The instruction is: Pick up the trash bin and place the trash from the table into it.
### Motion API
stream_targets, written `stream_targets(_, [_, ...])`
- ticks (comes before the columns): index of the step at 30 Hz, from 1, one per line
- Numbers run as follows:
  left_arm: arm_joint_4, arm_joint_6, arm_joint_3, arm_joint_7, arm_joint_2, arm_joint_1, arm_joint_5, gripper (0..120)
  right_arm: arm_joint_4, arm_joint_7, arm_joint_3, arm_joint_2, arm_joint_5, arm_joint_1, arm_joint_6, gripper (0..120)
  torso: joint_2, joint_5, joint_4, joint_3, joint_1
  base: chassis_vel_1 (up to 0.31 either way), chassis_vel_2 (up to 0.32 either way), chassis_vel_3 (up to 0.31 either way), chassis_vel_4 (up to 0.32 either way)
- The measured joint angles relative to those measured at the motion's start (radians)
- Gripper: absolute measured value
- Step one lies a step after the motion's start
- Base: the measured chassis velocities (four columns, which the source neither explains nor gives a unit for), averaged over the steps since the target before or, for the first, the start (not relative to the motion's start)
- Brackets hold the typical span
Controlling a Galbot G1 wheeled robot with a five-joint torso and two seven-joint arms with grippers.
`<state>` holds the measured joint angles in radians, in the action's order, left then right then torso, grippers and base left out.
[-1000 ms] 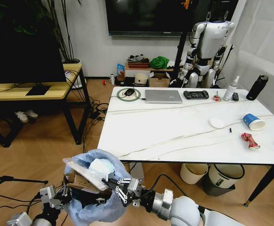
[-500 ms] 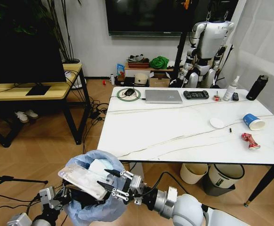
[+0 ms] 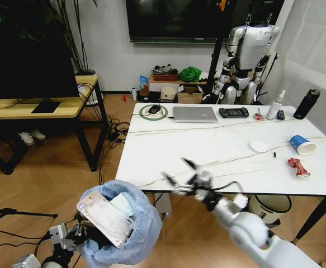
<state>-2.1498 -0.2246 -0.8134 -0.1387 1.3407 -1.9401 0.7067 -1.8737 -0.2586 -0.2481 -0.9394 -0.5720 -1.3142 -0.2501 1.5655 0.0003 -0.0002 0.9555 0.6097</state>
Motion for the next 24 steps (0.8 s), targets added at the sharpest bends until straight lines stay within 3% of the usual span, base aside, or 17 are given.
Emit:
stream_targets(1, [0.0,0.0,0.0,0.0,0.0,0.0,0.0,0,0.0,0.0,0.0,0.0,0.0,0.0,0.0,100,0.0,0.0,0.0,0.0,0.0,0.0,0.0,0.0,0.0])
stream_targets(3, [0.014,0.003,0.003,-0.003,-0.005,0.002,-0.003,0,0.024,-0.016,-0.11,-0.035,0.018,-0.073,-0.006,100,0.0,0.0,-0.0002,0.0,0.0,0.0,0.0,0.0,0.0])
stream_targets(6, [0.045,0.014,0.014,-0.019,-0.004,0.012,-0.026,0,0.057,-0.072,-0.283,-0.165,0.058,-0.185,-0.041,100,0.0,-0.0003,0.0001,0.0,0.0,0.0,0.0,0.0,0.0])
stream_targets(7, [0.045,0.014,0.014,-0.019,-0.004,0.012,-0.026,0,0.057,-0.072,-0.283,-0.165,0.058,-0.185,-0.041,100,0.0,-0.0003,0.0001,0.0,0.0,0.0,0.0,0.0,0.0])
stream_targets(12, [0.091,0.027,0.037,-0.036,-0.015,0.024,-0.05,0,0.087,-0.142,-0.423,-0.343,0.088,-0.29,-0.105,100,0.0,-0.0007,-0.0001,0.0,0.0,0.0,0.0,0.0,0.0])
stream_targets(24, [0.128,0.038,0.06,-0.057,-0.036,0.033,-0.056,0,0.156,-0.244,-0.556,-0.489,0.091,-0.345,-0.177,100,0.0,-0.0003,0.0002,0.0,0.0,0.0,0.0,0.0,0.0])
